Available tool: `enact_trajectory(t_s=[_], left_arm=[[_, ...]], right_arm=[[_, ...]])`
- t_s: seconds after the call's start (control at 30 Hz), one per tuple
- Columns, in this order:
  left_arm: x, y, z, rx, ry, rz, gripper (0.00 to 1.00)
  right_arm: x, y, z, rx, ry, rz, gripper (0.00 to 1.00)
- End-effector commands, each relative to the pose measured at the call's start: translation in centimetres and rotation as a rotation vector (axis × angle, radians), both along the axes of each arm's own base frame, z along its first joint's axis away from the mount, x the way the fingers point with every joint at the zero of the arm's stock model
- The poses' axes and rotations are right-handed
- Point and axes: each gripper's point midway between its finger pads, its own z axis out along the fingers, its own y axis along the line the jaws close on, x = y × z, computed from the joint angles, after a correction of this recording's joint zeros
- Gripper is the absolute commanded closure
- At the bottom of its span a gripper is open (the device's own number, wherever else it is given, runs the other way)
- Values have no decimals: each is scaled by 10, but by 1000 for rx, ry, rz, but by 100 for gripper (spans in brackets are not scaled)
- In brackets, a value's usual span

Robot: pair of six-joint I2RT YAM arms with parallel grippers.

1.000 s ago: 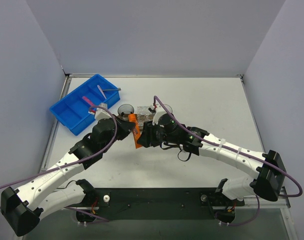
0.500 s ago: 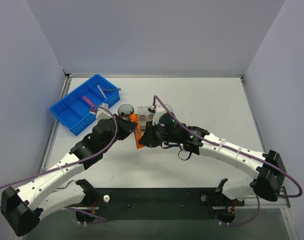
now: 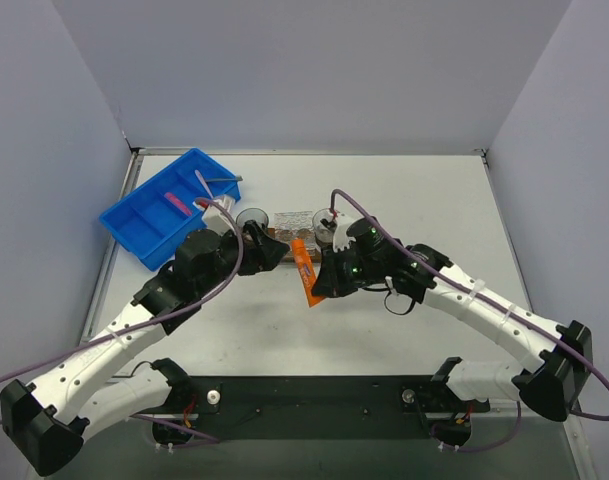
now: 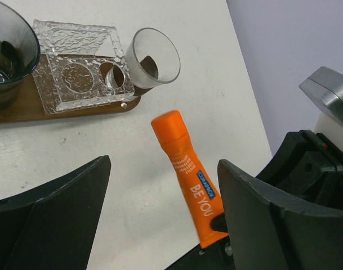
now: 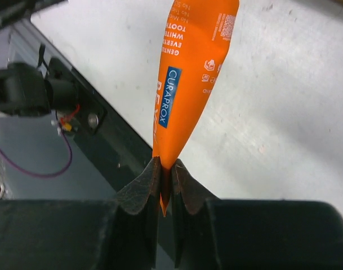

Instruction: Prepare toiletry sets of a toothbrush and toothpaste on the tray

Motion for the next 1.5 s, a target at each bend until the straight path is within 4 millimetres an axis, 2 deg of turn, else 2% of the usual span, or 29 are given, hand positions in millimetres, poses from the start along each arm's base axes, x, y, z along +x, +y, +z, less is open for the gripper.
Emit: enact_trajectory(t_s=[0.0, 0.07, 0.1, 0.17, 0.2, 0.43, 0.6, 0.77, 0.97, 1.1, 1.13, 1.27, 1.43, 1.47], left_arm=[[-23, -18, 25, 126, -222, -346, 13], [-36, -29, 26, 138, -282, -474, 14], [-53, -37, 24, 144, -332, -605, 14], [-72, -46, 24, 127, -377, -748, 14], [-94, -51, 24, 93, -409, -880, 15], [-151, -57, 15, -18, -382, -1239, 15], [-169, -57, -3, -68, -290, -1368, 15], [-188, -61, -10, -116, -232, -1478, 15], [-214, -61, -10, -181, -187, -1595, 18], [-220, -59, -11, -196, -167, -1616, 29], [-221, -59, -11, -201, -163, -1621, 35], [-222, -59, -10, -212, -152, -1634, 48], [-223, -61, -11, -219, -133, -1639, 49], [-223, -61, -11, -220, -131, -1639, 55]], right_arm=[[-41, -24, 21, -31, 56, 157, 100], [-60, -32, 23, -37, 122, 209, 100], [-66, -34, 24, -40, 141, 227, 100], [-81, -42, 24, -55, 192, 260, 100], [-91, -45, 24, -57, 231, 284, 100], [-132, -54, 30, -54, 358, 415, 100], [-154, -51, 35, -29, 425, 500, 100], [-175, -43, 50, 35, 499, 610, 100], [-175, -37, 63, 74, 478, 658, 100], [-175, -37, 62, 77, 478, 667, 100], [-176, -37, 61, 75, 481, 670, 100], [-175, -38, 60, 75, 478, 671, 100], [-177, -39, 58, 74, 479, 676, 100], [-177, -39, 58, 72, 479, 678, 100]])
